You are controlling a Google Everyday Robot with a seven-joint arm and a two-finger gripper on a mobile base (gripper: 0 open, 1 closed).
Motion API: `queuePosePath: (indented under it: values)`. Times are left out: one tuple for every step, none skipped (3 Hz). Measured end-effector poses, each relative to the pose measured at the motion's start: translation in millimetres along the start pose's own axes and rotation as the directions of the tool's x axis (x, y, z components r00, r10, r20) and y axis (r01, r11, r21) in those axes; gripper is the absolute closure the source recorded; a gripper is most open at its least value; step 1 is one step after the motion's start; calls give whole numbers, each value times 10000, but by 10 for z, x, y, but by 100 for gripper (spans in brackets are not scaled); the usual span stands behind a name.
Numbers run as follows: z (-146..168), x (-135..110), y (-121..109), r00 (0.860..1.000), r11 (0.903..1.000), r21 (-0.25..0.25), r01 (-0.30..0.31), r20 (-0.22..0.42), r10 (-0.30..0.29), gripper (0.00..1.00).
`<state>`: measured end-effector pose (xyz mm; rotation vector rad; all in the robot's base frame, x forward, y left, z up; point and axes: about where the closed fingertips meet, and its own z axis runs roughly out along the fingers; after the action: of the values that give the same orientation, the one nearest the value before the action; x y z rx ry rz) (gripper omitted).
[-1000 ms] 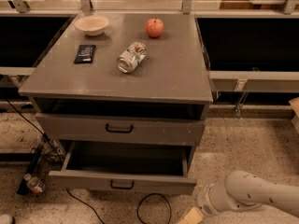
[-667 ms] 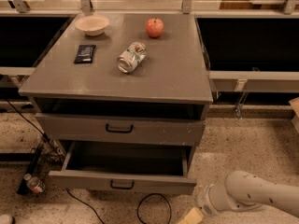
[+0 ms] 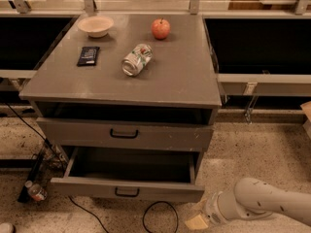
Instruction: Close middle drawer
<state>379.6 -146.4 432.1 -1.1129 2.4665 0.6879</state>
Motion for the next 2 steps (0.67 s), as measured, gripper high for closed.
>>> queuePosePath:
  values:
    - [0, 0, 0, 10000, 10000, 0, 0, 0, 0, 74]
    - [40, -12, 14, 10000, 10000, -62, 25, 82, -25, 100]
